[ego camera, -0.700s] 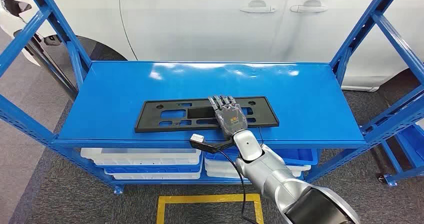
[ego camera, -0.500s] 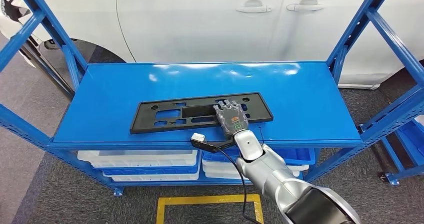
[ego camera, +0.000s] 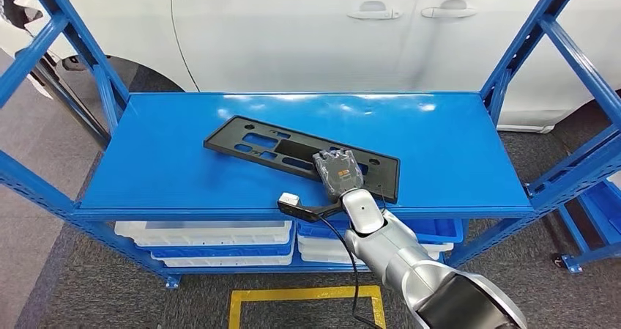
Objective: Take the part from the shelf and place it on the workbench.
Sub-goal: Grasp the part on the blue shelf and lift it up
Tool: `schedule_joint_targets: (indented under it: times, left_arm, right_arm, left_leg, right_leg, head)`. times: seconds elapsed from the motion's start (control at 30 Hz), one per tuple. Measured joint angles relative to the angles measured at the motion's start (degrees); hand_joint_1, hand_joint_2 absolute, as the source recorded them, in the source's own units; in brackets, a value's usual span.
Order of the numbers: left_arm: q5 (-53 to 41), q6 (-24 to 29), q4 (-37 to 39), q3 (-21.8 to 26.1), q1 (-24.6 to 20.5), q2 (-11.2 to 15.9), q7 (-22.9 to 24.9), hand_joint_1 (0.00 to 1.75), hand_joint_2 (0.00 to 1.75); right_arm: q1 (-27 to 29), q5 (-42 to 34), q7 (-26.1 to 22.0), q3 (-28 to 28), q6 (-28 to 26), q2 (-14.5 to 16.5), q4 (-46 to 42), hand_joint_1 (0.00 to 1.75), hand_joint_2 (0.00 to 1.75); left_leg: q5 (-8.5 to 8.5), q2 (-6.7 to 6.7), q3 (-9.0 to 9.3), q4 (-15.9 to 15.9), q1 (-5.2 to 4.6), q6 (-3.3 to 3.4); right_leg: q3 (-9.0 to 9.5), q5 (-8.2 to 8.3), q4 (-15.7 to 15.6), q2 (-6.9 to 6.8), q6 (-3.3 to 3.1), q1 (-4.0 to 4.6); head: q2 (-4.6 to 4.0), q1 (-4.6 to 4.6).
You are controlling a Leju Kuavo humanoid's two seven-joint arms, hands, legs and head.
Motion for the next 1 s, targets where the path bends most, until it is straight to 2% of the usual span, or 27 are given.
schedule_joint_targets:
  times: [0.07,0.1,0.17,0.2,0.23,0.27,0.33,0.37,0.4,0.43,0.5,0.57,0.6,0.67,0.7,0.73,0.77,0.8,0.83,0.9,0.97,1.0]
  left_arm:
    - [0.0,-0.5,0.0,0.0,-0.1,0.0,-1.5,0.00,0.00]
    - [-0.1,-0.7,0.0,0.0,-0.1,0.0,-2.5,0.00,0.00]
    - [-0.1,-0.8,0.0,-0.1,-0.2,0.0,-4.3,0.00,0.00]
    - [-0.1,-0.8,0.0,-0.2,-0.2,0.0,-5.0,0.00,0.00]
    - [-0.1,-0.8,0.0,-0.3,-0.2,0.0,-5.5,0.00,0.00]
    - [-0.1,-0.9,0.0,-0.4,-0.1,0.0,-5.7,0.00,0.00]
    - [-0.1,-0.9,0.0,-0.6,-0.2,-0.1,-5.9,0.00,0.00]
    - [-0.1,-0.9,0.0,-0.7,-0.2,-0.1,-6.0,0.00,0.00]
    - [-0.1,-0.9,0.0,-0.8,-0.2,-0.1,-6.0,0.00,0.00]
    - [-0.1,-0.9,0.0,-0.9,-0.2,-0.2,-6.1,0.00,0.00]
    - [-0.1,-0.9,0.0,-1.0,-0.2,-0.2,-6.1,0.00,0.00]
    - [-0.1,-1.2,0.0,-1.0,-0.3,-0.2,-6.3,0.00,0.00]
    - [-0.1,-1.4,0.0,-1.0,-0.3,-0.2,-6.5,0.00,0.00]
    - [-0.1,-1.7,0.0,-1.1,-0.3,-0.2,-6.7,0.00,0.00]
    - [-0.1,-1.7,0.0,-1.2,-0.3,-0.2,-6.6,0.00,0.00]
    - [-0.1,-1.7,0.0,-1.3,-0.3,-0.2,-6.5,0.00,0.00]
    - [-0.1,-1.6,0.0,-1.4,-0.3,-0.2,-6.4,0.00,0.00]
    - [-0.1,-1.5,0.0,-1.4,-0.3,-0.2,-6.3,0.00,0.00]
    - [-0.1,-1.4,0.0,-1.4,-0.4,-0.2,-6.2,0.00,0.00]
    - [-0.1,-1.0,0.0,-1.5,-0.6,-0.2,-6.5,0.00,0.00]
    - [0.0,-0.3,0.0,-1.5,-0.6,-0.2,-7.5,0.00,0.00]
    - [0.0,-0.1,0.0,-1.5,-0.6,-0.2,-8.3,0.00,0.00]
  right_arm:
    - [0.0,0.0,-0.1,-0.3,-0.1,0.0,0.0,1.75,1.75]
    - [0.0,0.1,-0.3,-0.4,-0.1,0.0,0.0,1.75,1.75]
    - [0.1,0.3,-0.5,-0.7,-0.3,0.0,0.1,1.75,1.75]
    - [0.2,0.3,-0.7,-0.8,-0.3,0.0,0.1,1.75,1.75]
    - [0.2,0.3,-0.7,-0.9,-0.4,0.0,0.1,1.75,1.75]
    - [0.2,0.3,-0.8,-1.0,-0.4,0.0,0.1,1.75,1.75]
    - [0.1,0.3,-0.9,-1.3,-0.4,0.0,0.1,1.75,1.75]
    - [0.1,0.3,-1.0,-1.4,-0.4,0.0,0.1,1.75,1.75]
    - [0.0,0.3,-1.0,-1.5,-0.4,0.0,0.1,1.75,1.75]
    - [0.0,0.4,-1.1,-1.6,-0.4,0.0,0.1,1.75,1.75]
    - [0.0,0.4,-1.2,-1.7,-0.5,0.1,0.1,1.75,1.75]
    - [-0.1,0.4,-1.2,-1.7,-0.5,0.1,0.1,1.75,1.75]
    - [-0.1,0.5,-1.2,-1.7,-0.6,0.2,0.1,1.75,1.75]
    - [-0.1,0.5,-1.5,-1.9,-0.7,0.3,0.1,1.75,1.75]
    - [0.0,0.5,-1.6,-2.0,-0.8,0.3,0.1,1.75,1.75]
    - [0.0,0.5,-1.8,-2.1,-0.8,0.3,0.1,1.75,1.75]
    - [0.0,0.5,-2.0,-2.3,-0.9,0.3,0.1,1.75,1.75]
    - [0.0,0.4,-2.3,-2.5,-1.1,0.4,0.1,1.75,1.75]
    - [0.0,0.2,-2.6,-2.8,-1.5,0.4,0.1,1.75,1.75]
    - [-0.2,-1.1,-3.9,-3.7,-2.8,0.5,0.0,1.75,1.75]
    - [-0.3,-5.4,-7.6,-5.3,-3.9,0.7,-0.7,1.75,1.75]
    - [0.0,-9.8,-11.7,-6.6,-3.2,0.7,-2.3,1.75,1.75]
  left_leg:
    - [0.22,0.08,0.01,-0.2,0.07,0.75]
    - [0.32,0.12,0.00,-0.4,0.11,1.03]
    - [0.32,0.16,-0.09,-0.3,0.02,1.28]
    - [0.30,0.17,-0.10,-0.3,-0.03,1.32]
    - [0.28,0.15,-0.09,-0.3,-0.07,1.32]
    - [0.25,0.11,-0.03,-0.3,-0.09,1.29]
    - [0.13,0.03,0.14,-0.2,-0.12,1.11]
    - [0.03,0.00,0.15,-0.1,-0.21,0.95]
    - [-0.03,0.00,0.12,0.0,-0.29,0.75]
    - [-0.06,0.00,0.08,0.0,-0.35,0.49]
    - [-0.05,0.02,0.13,-0.2,-0.34,-0.15]
    - [-1.15,0.03,-0.34,1.2,-0.23,-0.74]
    - [-2.55,0.04,-1.31,3.4,-0.17,-0.98]
    - [-6.21,0.05,-4.71,10.9,-0.03,-1.41]
    - [-7.40,0.06,-6.39,14.3,0.01,-1.58]
    - [-7.61,0.06,-7.34,16.1,0.03,-1.68]
    - [-6.69,0.06,-7.21,15.7,0.04,-1.70]
    - [-4.77,0.07,-5.92,12.9,0.07,-1.64]
    - [-2.60,0.08,-3.93,8.6,0.10,-1.52]
    - [-0.12,0.05,-0.56,1.7,-0.03,-1.06]
    - [-0.11,-0.03,0.07,0.1,-0.28,-0.44]
    - [0.01,-0.04,-0.06,0.0,-0.24,-0.08]
  right_leg:
    - [-0.84,-1.49,1.9,-0.07,0.57,-0.19]
    - [-2.05,-3.11,4.6,-0.10,0.80,-0.27]
    - [-5.82,-6.87,12.6,-0.13,1.04,-0.33]
    - [-7.46,-7.88,16.0,-0.14,1.09,-0.34]
    - [-8.19,-7.74,17.3,-0.14,1.06,-0.34]
    - [-7.69,-6.40,16.0,-0.14,0.95,-0.34]
    - [-3.98,-2.24,8.0,-0.16,0.44,-0.28]
    - [-2.17,-0.76,4.1,-0.17,0.18,-0.17]
    - [-1.02,-0.01,1.6,-0.19,-0.04,-0.04]
    - [-0.56,0.11,0.5,-0.18,-0.23,0.09]
    - [-0.48,0.22,0.2,-0.13,-0.67,0.14]
    - [-0.18,0.49,-0.3,-0.22,-1.35,-0.11]
    - [-0.05,0.61,-0.5,-0.28,-1.63,-0.27]
    - [-0.03,0.62,-0.6,-0.34,-1.91,-0.26]
    - [-0.04,0.61,-0.6,-0.33,-1.94,-0.22]
    - [-0.03,0.58,-0.6,-0.31,-1.95,-0.20]
    - [0.02,0.54,-0.5,-0.28,-1.92,-0.20]
    - [0.12,0.47,-0.5,-0.24,-1.84,-0.21]
    - [0.22,0.34,-0.4,-0.19,-1.69,-0.23]
    - [0.14,0.13,-0.1,-0.10,-1.21,-0.01]
    - [-0.19,0.16,0.1,-0.04,-0.67,0.15]
    - [-0.27,0.21,0.1,-0.03,-0.37,0.16]
  head:
    - [0.00,0.01]
    - [0.00,0.01]
    - [0.00,0.01]
    - [0.00,0.01]
    - [0.00,0.01]
    - [0.00,0.02]
    - [0.00,0.02]
    - [0.00,0.02]
    - [0.00,0.02]
    - [0.00,0.02]
    - [0.00,0.02]
    - [0.00,0.00]
    - [0.00,0.00]
    - [0.00,0.00]
    - [0.00,0.00]
    - [0.00,0.00]
    - [0.00,0.00]
    - [0.00,0.00]
    - [0.00,0.00]
    - [0.00,0.00]
    - [0.00,0.01]
    - [0.00,0.01]
